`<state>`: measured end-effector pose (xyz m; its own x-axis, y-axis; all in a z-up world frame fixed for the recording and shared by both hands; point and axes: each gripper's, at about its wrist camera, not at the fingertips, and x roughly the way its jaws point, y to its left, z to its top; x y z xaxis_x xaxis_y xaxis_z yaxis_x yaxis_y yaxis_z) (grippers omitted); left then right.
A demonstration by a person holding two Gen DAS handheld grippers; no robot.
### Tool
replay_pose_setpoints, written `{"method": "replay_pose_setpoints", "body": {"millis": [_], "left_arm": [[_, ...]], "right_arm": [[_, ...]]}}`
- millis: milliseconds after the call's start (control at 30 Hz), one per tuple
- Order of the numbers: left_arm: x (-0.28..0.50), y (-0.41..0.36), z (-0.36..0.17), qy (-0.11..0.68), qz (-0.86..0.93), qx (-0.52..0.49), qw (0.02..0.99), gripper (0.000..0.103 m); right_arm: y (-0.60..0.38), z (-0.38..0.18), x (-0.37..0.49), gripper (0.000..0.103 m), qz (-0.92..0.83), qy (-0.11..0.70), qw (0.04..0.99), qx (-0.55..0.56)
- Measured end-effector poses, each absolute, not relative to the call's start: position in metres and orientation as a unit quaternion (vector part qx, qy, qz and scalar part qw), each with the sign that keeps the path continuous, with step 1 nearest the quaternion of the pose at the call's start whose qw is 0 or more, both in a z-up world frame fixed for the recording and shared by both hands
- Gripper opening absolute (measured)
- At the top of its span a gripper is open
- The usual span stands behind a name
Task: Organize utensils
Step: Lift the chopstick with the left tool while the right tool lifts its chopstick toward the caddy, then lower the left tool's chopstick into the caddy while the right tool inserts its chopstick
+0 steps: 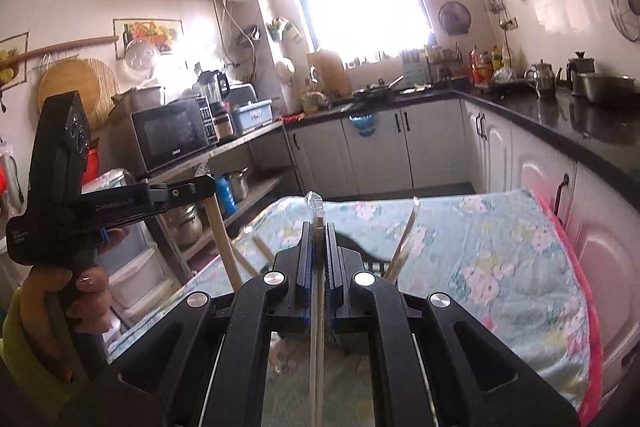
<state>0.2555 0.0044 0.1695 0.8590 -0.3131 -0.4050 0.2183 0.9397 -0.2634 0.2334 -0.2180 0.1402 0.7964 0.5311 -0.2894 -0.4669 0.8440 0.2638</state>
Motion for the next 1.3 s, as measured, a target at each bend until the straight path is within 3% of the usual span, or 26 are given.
{"method": "replay_pose_setpoints", "body": {"millis": [667, 1300], "left_arm": [[0.297, 0.002, 0.189, 0.161, -0.089, -0.098, 0.978, 0.001], [0.311, -0.008, 0.150, 0.147, -0.083, -0.091, 0.981, 0.001]], "right_arm": [[-0.211, 0.177, 0.268, 0.006, 0.250, 0.128, 0.957, 0.070], [-0.197, 0.182, 0.307, 0.006, 0.209, 0.017, 0.977, 0.047]]}}
